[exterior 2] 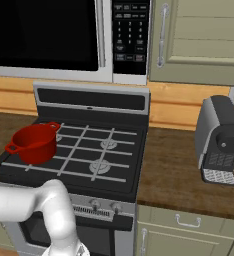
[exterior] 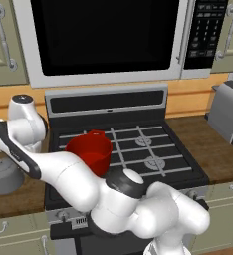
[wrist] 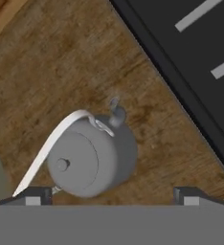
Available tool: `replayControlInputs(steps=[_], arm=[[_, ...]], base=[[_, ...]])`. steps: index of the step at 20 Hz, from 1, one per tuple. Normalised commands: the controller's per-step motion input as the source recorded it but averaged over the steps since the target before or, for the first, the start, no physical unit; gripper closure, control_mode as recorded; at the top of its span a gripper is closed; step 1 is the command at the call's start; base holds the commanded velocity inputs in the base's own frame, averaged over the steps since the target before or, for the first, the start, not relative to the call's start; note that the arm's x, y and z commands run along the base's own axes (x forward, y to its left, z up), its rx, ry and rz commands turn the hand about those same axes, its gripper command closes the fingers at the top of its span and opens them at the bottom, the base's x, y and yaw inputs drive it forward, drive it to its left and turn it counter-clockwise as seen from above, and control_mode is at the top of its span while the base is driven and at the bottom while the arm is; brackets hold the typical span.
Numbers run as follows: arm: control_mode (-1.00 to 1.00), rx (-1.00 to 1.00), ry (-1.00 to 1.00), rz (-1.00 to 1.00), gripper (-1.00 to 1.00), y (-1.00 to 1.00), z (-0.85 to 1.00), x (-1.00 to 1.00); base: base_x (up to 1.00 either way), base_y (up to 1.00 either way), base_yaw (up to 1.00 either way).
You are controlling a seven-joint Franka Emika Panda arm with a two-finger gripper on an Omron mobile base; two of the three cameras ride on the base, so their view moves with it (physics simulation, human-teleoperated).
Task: Pick the kettle from the counter and place it on a stove burner. Then turn the burner on.
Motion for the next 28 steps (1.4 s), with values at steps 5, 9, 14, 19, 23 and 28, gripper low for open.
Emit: replayControlInputs(steps=[5,9,14,19,23,28], arm=[[-1.0,0.0,0.05,-0.12,-1.0,0.0,-0.16,0.13],[-1.0,0.0,0.02,-0.13,-1.0,0.0,-0.17,0.34],[-1.0,0.0,0.04,-0.11,-1.0,0.0,-0.05,0.34],[-1.0,0.01,0.07,-0.07,-1.0,0.03,-0.01,0.28],[-1.0,0.0,0.13,-0.01,-1.0,0.15,-0.01,0.13],[-1.0,0.0,0.11,0.0,-1.0,0.29,-0.1,0.0]], base=[[0.0,0.0,0.0],[0.0,0.0,0.0],[0.0,0.0,0.0],[0.0,0.0,0.0],[0.0,0.0,0.0],[0.0,0.0,0.0]])
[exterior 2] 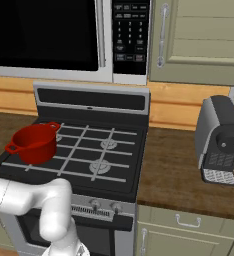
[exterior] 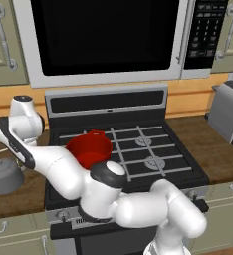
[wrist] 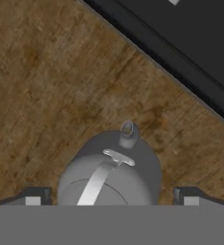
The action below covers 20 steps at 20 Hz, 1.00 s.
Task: Pick the kettle from the counter and place it on a stove burner. Then turn the burner on.
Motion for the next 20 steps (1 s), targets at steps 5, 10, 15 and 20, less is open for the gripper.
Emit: replayControlInputs(steps=[5,10,15,20], arm=[[-1.0,0.0,0.06,0.0,-1.0,0.3,-0.27,0.0],[-1.0,0.0,0.01,-0.05,-1.0,0.15,-0.26,0.04],[-1.0,0.0,0.0,-0.11,-1.0,0.04,-0.03,0.14],[-1.0,0.0,0.0,-0.11,-1.0,0.0,0.0,0.0]], base=[[0.0,0.0,0.0],[0.0,0.0,0.0],[0.0,0.0,0.0],[0.0,0.0,0.0]])
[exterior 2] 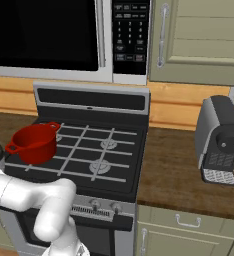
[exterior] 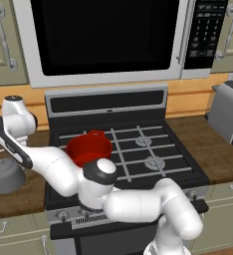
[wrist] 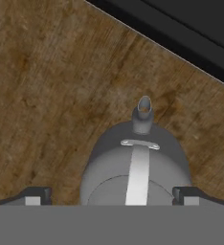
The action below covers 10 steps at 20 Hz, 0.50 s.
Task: Pick the kettle from the counter and place it on a stove burner. Then turn the burner on.
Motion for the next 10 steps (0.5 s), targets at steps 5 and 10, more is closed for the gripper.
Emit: replayControlInputs(steps=[5,10], arm=[[-1.0,0.0,0.0,-0.08,-1.0,0.0,-0.09,0.03],[-1.0,0.0,0.01,-0.03,-1.0,0.0,-0.3,0.0]], base=[[0.0,0.0,0.0],[0.0,0.0,0.0]])
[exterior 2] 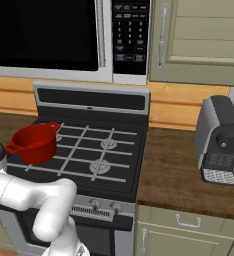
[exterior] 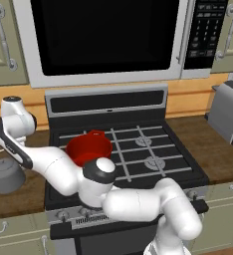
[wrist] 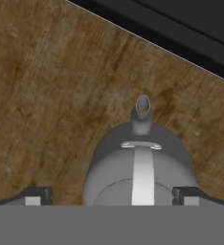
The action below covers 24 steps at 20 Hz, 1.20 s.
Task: Pick the kettle from the counter and place it on a stove burner. Then turn the burner on.
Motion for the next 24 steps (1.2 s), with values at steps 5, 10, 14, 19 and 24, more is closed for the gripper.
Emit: replayControlInputs(steps=[5,10,14,19,24], arm=[[-1.0,0.0,0.0,0.0,-1.0,0.0,-0.03,0.0],[-1.0,0.0,0.0,0.0,1.0,0.0,0.0,0.0],[-1.0,0.0,0.0,0.0,1.0,0.0,0.0,0.0],[-1.0,0.0,-0.09,0.0,1.0,0.0,0.19,-0.33],[-1.0,0.0,-0.11,0.03,1.0,0.0,0.42,-0.65]], base=[[0.0,0.0,0.0],[0.0,0.0,0.0],[0.0,0.0,0.0],[0.0,0.0,0.0],[0.0,0.0,0.0]])
